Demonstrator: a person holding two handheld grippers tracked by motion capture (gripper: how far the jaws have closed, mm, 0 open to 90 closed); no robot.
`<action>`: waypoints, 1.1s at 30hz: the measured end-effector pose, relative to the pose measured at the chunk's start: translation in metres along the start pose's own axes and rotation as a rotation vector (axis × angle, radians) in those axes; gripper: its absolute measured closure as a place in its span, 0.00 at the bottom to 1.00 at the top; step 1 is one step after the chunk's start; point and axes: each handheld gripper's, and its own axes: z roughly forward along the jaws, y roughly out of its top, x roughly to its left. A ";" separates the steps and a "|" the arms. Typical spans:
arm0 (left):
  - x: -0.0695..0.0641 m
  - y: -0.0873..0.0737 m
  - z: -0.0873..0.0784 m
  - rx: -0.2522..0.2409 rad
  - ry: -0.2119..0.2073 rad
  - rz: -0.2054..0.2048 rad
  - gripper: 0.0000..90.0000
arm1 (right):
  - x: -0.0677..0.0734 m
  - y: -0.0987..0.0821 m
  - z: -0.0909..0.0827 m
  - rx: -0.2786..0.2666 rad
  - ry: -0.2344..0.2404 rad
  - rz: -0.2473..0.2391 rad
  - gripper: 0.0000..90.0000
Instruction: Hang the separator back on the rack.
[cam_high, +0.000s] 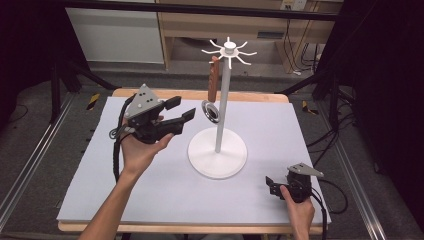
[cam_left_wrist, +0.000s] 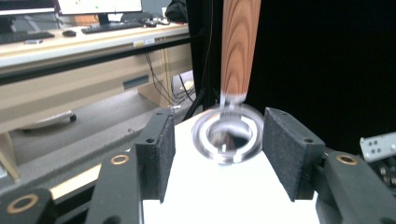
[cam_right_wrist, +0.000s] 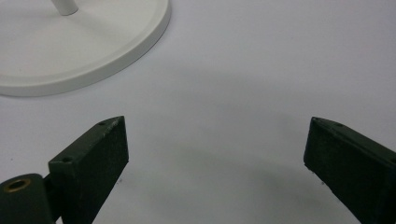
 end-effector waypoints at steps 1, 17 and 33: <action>0.000 0.000 0.000 0.000 0.000 0.000 0.48 | 0.000 0.000 0.000 0.000 0.000 0.000 0.08; 0.019 -0.094 -0.025 0.120 0.036 -0.089 0.43 | 0.002 -0.001 0.000 0.006 0.005 0.001 0.08; 0.042 -0.177 -0.037 0.275 0.121 -0.163 0.39 | 0.002 -0.003 0.001 0.012 -0.006 0.002 0.07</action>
